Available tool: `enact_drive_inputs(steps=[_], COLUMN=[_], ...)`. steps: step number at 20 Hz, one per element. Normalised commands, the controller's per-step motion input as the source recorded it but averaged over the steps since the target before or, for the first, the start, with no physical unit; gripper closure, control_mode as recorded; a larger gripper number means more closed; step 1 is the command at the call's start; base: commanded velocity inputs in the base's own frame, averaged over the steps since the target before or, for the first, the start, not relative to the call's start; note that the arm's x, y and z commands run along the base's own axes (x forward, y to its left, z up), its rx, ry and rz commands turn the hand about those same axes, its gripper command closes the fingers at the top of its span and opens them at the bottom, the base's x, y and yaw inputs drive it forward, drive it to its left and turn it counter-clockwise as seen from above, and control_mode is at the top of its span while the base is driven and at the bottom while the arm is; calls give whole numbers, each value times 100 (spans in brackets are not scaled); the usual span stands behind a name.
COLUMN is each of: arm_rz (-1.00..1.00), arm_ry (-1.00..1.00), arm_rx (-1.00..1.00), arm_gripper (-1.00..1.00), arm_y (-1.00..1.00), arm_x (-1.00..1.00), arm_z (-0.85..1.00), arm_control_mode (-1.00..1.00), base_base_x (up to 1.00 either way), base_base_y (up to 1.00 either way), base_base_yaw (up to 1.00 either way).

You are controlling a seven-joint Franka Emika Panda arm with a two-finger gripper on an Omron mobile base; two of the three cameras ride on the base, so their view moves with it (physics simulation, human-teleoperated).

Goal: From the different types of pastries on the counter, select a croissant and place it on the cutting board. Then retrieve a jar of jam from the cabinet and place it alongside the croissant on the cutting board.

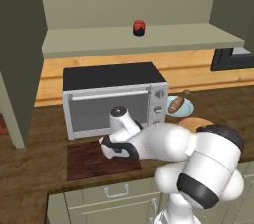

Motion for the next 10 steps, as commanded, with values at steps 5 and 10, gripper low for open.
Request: enact_drive_inputs(steps=[5,10], arm_rz=[2,0], arm_ry=[0,-9], arm_rx=[-17,-1], arm_gripper=[-100,-100], arm_y=[57,-35], arm_x=[-6,-64], arm_z=[-35,68], arm_control_mode=[-100,-100], base_base_x=[0,0], base_base_y=[0,0], base_base_yaw=[0,0])
